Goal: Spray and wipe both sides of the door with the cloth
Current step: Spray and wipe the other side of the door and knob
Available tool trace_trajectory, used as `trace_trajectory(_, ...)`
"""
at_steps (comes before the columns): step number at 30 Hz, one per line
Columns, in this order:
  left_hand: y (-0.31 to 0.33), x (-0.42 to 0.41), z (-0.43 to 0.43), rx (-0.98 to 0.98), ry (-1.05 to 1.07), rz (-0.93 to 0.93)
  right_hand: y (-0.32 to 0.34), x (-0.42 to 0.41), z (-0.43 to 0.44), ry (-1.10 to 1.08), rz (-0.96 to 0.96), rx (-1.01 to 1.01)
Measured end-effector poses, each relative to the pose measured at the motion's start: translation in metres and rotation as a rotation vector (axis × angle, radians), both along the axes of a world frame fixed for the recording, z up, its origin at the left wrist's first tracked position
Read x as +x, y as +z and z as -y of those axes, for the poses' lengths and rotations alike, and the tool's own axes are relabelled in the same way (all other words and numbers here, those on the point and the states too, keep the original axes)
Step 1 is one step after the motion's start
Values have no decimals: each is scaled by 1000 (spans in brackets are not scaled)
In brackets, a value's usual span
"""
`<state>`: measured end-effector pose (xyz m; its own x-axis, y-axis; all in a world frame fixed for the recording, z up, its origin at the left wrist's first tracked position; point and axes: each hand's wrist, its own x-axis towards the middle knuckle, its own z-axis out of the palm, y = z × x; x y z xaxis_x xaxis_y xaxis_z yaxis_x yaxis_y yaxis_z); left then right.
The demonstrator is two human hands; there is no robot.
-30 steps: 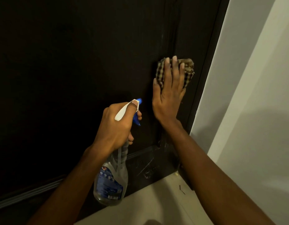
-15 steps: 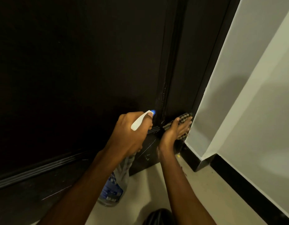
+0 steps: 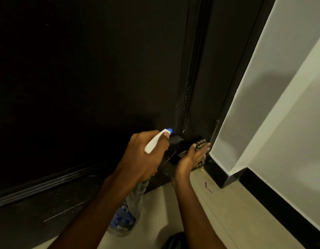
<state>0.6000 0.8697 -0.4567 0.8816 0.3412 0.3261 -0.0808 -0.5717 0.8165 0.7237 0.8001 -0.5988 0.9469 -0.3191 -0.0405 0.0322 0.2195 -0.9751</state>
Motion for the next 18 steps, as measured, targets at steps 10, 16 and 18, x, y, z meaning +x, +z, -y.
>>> trace_trajectory(10, 40, -17, -2, -112, 40, 94, 111, 8, -9, 8, 833, -568)
trace_trajectory(16, 36, -13, 0, -114, 38, 55, 0, -7, 21, 188, 700, -704)
trace_trajectory(18, 30, -12, 1, -83, 43, 15, -12, -13, 20, 206, 633, -647)
